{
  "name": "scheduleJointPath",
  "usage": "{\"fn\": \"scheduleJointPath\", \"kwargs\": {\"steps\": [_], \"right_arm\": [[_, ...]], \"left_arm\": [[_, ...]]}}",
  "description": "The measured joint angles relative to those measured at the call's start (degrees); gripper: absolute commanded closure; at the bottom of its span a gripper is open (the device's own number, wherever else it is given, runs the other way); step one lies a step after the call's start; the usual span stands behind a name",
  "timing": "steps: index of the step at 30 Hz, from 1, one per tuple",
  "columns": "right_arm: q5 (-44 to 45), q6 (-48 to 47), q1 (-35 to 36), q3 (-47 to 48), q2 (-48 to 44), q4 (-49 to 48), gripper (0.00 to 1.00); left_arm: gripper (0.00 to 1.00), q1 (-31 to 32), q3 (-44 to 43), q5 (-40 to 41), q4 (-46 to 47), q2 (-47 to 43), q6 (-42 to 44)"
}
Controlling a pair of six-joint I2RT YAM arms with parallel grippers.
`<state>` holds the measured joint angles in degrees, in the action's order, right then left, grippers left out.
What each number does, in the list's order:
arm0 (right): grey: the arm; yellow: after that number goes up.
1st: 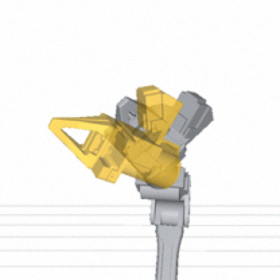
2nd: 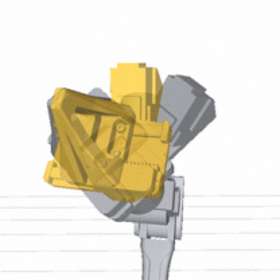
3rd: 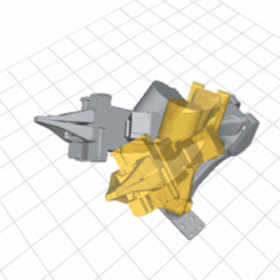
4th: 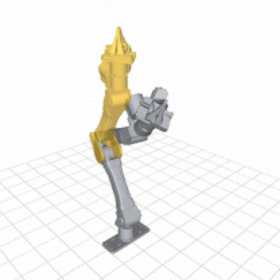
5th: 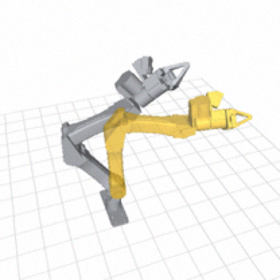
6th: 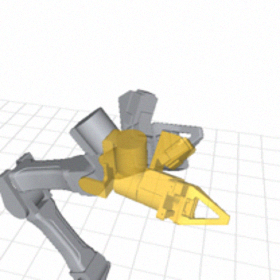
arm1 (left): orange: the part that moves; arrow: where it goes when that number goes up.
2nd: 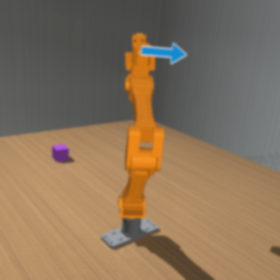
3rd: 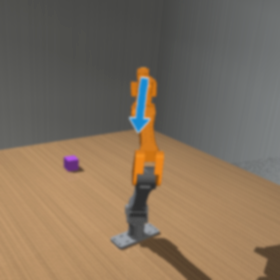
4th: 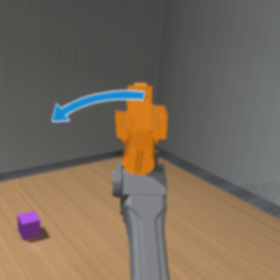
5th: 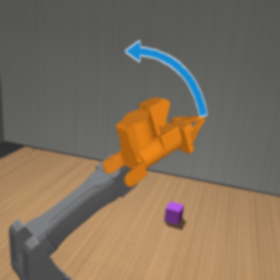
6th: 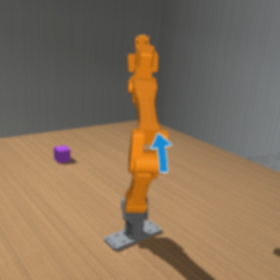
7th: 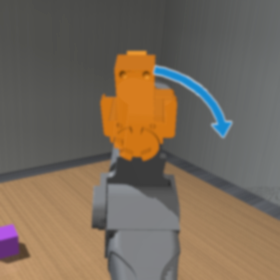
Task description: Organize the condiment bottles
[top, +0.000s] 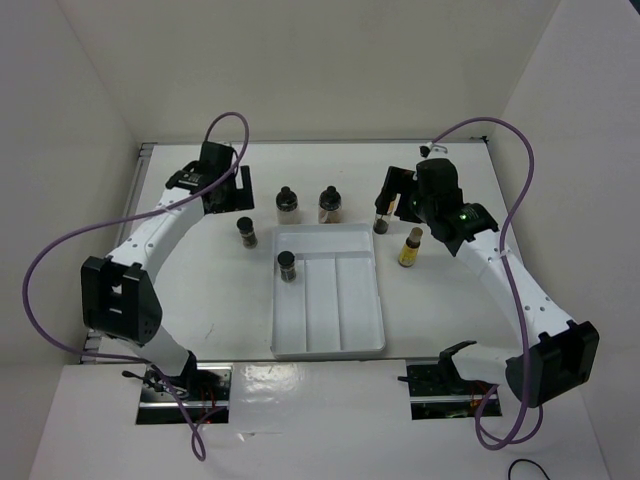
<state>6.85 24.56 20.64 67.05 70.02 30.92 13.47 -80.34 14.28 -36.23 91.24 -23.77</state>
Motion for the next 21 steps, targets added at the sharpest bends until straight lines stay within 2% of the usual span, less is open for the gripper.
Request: {"fn": "scheduleJointPath", "kwargs": {"steps": [7,14,21], "right_arm": [[-0.2,0.0,0.0,0.0,1.4,0.0,0.01],[-0.2,0.0,0.0,0.0,2.5,0.0,0.01],[-0.2,-0.2,0.0,0.0,3.6,0.0,0.01]], "left_arm": [[0.0,0.3,1.3,-4.2,2.3,2.3,1.4],[0.0,1.6,2.1,-4.0,3.9,5.5,1.6],[0.08,2.9,4.5,-3.5,4.2,8.0,2.5]]}}
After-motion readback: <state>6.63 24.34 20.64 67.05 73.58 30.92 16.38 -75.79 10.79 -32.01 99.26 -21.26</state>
